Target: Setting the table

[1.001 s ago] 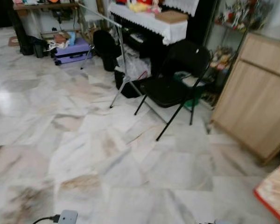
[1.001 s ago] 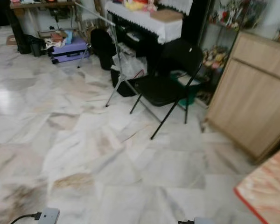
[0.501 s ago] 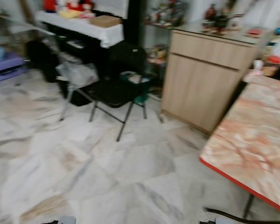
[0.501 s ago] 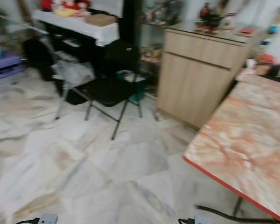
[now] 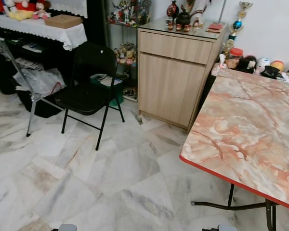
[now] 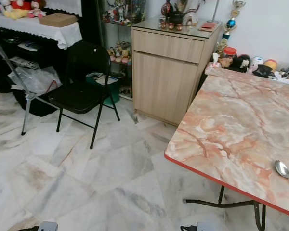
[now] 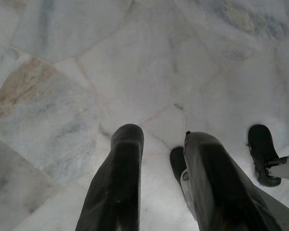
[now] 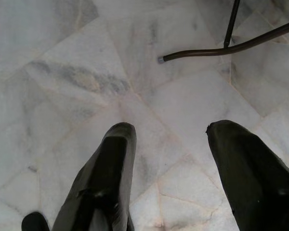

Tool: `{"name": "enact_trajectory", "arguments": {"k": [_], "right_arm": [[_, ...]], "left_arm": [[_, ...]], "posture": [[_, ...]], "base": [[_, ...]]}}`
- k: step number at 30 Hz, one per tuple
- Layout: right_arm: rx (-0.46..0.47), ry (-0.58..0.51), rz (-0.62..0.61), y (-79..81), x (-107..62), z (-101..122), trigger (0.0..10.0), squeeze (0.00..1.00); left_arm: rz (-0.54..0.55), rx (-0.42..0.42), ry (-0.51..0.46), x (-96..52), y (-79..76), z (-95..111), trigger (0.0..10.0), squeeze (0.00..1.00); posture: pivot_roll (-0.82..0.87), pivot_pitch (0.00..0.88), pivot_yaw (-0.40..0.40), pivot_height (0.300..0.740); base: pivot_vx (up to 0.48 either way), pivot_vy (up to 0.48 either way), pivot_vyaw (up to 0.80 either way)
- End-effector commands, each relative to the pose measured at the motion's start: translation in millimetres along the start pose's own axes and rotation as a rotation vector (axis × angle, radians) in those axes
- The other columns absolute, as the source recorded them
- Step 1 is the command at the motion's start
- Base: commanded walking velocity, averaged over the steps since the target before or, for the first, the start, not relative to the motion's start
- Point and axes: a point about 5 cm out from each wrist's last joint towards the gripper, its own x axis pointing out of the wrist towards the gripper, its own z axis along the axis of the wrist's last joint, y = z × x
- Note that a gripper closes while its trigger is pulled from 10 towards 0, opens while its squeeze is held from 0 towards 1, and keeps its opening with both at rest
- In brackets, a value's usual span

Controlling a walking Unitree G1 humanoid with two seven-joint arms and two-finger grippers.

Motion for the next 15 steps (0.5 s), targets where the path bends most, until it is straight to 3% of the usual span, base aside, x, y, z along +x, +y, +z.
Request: {"name": "enact_trajectory", "arguments": {"k": [1, 15], "right_arm": [[0.305, 0.103, 0.06, 6.0, 4.6, 2.0, 10.0, 0.0], [0.304, 0.095, 0.062, 6.6, 5.4, 4.5, 10.0, 0.0]], "left_arm": [[-0.057, 0.038, 0.014, 9.8, -39.0, 18.3, 10.0, 0.0], [-0.068, 0.035, 0.009, 10.1, -40.3, 20.1, 10.0, 0.0]], "posture": [[0.07, 0.118, -0.042, 0.74], [0.07, 0.126, -0.043, 0.74]], "base": [[0.0, 0.0, -0.8], [0.0, 0.0, -0.8]]}}
